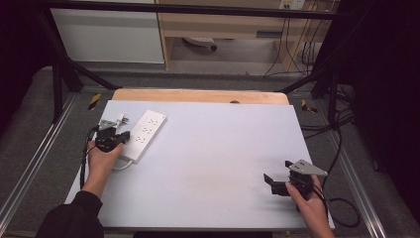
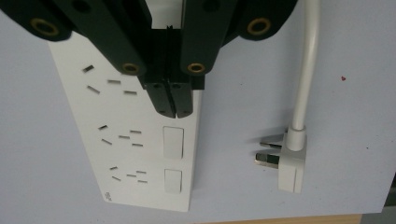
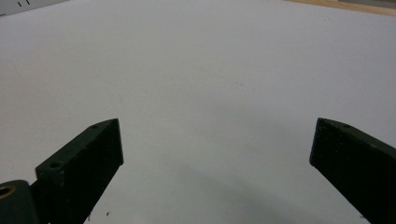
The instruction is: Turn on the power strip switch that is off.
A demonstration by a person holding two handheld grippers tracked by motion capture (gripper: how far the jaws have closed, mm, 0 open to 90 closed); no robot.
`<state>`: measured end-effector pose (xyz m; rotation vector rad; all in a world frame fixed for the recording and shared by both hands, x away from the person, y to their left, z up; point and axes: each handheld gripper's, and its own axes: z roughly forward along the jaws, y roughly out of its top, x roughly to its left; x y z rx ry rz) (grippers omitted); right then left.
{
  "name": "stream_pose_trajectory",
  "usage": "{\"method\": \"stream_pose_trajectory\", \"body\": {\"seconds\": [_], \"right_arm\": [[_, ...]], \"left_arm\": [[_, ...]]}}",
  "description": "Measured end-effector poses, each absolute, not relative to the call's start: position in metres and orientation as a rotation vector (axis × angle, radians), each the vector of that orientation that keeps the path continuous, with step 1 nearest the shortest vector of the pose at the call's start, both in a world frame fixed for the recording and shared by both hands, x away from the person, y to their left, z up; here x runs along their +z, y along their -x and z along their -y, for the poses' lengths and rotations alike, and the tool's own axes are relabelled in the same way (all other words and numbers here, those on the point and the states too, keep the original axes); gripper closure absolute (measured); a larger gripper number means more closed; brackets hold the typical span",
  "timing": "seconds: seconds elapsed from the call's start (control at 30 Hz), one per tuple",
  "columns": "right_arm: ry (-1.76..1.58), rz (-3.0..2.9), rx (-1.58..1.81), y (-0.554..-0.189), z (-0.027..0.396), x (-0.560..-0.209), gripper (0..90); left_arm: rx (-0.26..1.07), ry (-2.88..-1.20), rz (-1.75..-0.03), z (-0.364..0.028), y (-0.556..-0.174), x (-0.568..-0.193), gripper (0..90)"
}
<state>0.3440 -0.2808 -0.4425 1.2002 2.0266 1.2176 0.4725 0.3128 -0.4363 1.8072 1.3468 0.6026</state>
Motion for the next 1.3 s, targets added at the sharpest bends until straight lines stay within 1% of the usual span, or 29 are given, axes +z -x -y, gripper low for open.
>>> {"method": "stream_pose_trajectory", "body": {"seconds": [1.3], "right_arm": [[-1.2, -2.039, 1.212, -0.3442, 0.2803, -0.4431, 3.1]], "left_arm": [[0.593, -1.826, -1.309, -0.3096, -0.472, -0.4378, 90.0]]}}
